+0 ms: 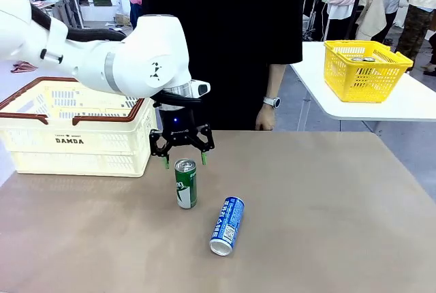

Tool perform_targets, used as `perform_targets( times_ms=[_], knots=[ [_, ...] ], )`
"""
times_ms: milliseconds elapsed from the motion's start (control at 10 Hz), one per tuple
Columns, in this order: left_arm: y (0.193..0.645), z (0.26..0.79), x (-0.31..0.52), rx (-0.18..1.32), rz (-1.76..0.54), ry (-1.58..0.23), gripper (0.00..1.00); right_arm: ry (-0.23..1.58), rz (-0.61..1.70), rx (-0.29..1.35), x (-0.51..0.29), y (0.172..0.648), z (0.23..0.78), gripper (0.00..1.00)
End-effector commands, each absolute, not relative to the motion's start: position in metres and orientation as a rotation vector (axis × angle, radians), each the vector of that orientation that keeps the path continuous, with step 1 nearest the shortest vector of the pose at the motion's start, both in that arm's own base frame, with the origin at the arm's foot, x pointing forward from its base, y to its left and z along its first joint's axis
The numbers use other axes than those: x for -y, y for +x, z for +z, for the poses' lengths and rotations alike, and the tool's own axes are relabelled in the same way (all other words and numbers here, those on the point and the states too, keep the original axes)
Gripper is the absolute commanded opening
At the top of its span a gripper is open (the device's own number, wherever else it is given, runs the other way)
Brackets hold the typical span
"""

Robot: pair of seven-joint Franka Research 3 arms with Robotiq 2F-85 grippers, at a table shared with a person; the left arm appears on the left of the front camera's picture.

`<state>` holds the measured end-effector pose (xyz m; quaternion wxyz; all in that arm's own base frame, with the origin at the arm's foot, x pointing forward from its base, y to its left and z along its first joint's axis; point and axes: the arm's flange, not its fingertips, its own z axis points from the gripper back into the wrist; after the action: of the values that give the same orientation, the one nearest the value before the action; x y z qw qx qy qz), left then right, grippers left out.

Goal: Place the drinks into the Shopping basket.
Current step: Pick up one drink and place it into the Shopping basket.

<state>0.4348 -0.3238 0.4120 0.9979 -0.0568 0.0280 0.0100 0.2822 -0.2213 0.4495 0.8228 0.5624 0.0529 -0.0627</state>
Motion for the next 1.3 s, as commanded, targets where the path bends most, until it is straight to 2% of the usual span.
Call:
perform_targets(
  times_ms=[0, 600, 1100, 1200],
  knots=[
    [0.44, 0.411, 0.326, -0.09, 0.028, -0.08, 1.0, 1.201, -0.147, -0.122, 0.221, 0.282, 0.455, 1.0],
    [0.438, 0.377, 0.337, -0.181, 0.012, -0.035, 1.0, 1.201, -0.147, -0.122, 0.221, 0.282, 0.455, 1.0],
    [0.438, 0.374, 0.342, -0.189, 0.0, -0.005, 1.0, 1.201, -0.147, -0.122, 0.221, 0.282, 0.455, 1.0],
    [0.439, 0.374, 0.341, -0.18, -0.003, 0.001, 0.57, 1.201, -0.147, -0.122, 0.221, 0.282, 0.455, 1.0]
  ],
)
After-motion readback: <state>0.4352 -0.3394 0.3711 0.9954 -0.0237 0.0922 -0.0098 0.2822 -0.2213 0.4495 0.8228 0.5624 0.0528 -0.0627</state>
